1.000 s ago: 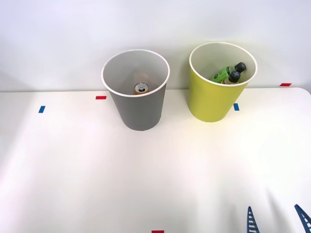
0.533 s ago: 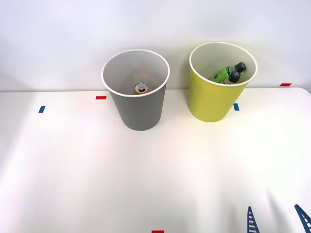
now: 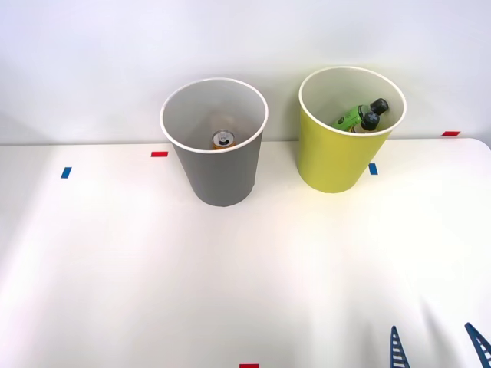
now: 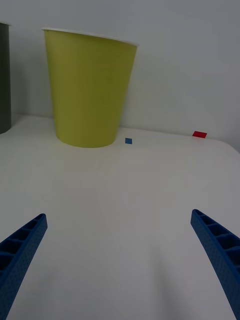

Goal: Put cans in the gray bin, plastic bottles in the light green bin

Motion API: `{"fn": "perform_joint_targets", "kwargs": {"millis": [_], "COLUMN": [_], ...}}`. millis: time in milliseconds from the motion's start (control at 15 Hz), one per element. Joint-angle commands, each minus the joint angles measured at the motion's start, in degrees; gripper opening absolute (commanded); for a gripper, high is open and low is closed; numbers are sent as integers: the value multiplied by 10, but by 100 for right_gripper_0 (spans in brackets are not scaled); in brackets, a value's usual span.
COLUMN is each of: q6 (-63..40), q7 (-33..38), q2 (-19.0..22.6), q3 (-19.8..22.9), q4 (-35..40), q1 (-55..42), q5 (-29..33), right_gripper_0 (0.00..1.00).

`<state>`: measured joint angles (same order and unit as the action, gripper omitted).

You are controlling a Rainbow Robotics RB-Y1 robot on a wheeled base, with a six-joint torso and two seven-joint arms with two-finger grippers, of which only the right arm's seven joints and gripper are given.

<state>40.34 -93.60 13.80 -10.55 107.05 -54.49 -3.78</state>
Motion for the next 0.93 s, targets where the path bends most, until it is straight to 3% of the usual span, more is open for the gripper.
{"fn": "perform_joint_targets", "kwargs": {"millis": [67, 933], "q6": [0, 0], "q7": [0, 0], "q2": [0, 0], "q3": [0, 0], "q4": [0, 0], "q1": [0, 0], "q5": [0, 0], "right_gripper_0": [100, 100]}}
